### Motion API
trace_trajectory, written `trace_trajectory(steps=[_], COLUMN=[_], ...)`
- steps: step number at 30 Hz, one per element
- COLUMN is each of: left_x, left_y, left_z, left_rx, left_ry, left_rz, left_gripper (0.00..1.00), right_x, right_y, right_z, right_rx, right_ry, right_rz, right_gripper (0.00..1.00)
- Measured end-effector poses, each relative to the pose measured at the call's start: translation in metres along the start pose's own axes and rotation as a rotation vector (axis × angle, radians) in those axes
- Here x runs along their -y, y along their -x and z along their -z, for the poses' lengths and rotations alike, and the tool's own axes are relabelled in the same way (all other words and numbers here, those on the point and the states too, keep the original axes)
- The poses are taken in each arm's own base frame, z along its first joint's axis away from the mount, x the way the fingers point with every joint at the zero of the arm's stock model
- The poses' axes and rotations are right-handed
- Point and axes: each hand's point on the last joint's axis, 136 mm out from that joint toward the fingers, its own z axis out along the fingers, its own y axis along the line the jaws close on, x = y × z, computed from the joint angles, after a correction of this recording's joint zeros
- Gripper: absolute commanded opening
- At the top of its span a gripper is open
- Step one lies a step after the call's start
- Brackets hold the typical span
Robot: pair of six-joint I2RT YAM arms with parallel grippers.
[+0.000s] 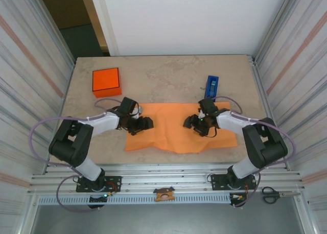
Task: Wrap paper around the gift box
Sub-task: Move the wrapping paper to the center of the table.
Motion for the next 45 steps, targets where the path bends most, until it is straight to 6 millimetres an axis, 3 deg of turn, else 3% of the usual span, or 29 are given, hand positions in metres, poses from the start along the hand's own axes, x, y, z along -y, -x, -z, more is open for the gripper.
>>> trace_trajectory(steps=[6,9,13,20,24,29,36,41,45], left_x=[-0.058,-0.074,-0.064,-0.025,-0.011,-0.010,-0.024,-0.055,-0.059], left_y=[0.009,0.012,0.014,0.018,0.016,0.015,0.014,-0.004,-0.001], left_z=[0.039,0.057,0.076,0.094,0.088,0.067,0.047,0.030,0.031], left_rx=[0.084,0.117,0.161,0.189,0.159,0.094,0.062,0.022,0.047], left_ry=[0.069,0.088,0.057,-0.054,-0.092,-0.094,-0.064,-0.008,-0.038], left_rz=[0.149,0.197,0.172,0.084,0.051,0.057,0.091,0.155,0.178], left_gripper=[0.70,0.71,0.72,0.68,0.64,0.62,0.56,0.50,0.50], right_x=[-0.049,-0.070,-0.091,-0.119,-0.106,-0.063,-0.009,-0.003,-0.003], right_y=[-0.016,-0.020,-0.023,-0.004,0.020,0.046,0.041,0.037,0.037], right_z=[-0.027,-0.038,-0.044,-0.021,-0.005,0.000,-0.005,-0.006,-0.006], right_rx=[-0.031,-0.047,-0.063,-0.013,0.036,0.070,0.032,0.031,0.045], right_ry=[0.049,0.071,0.098,0.146,0.128,0.051,-0.051,-0.049,-0.031], right_rz=[0.039,0.056,0.073,0.125,0.115,0.056,0.000,0.020,0.046], right_gripper=[0.62,0.62,0.63,0.62,0.56,0.55,0.56,0.56,0.52])
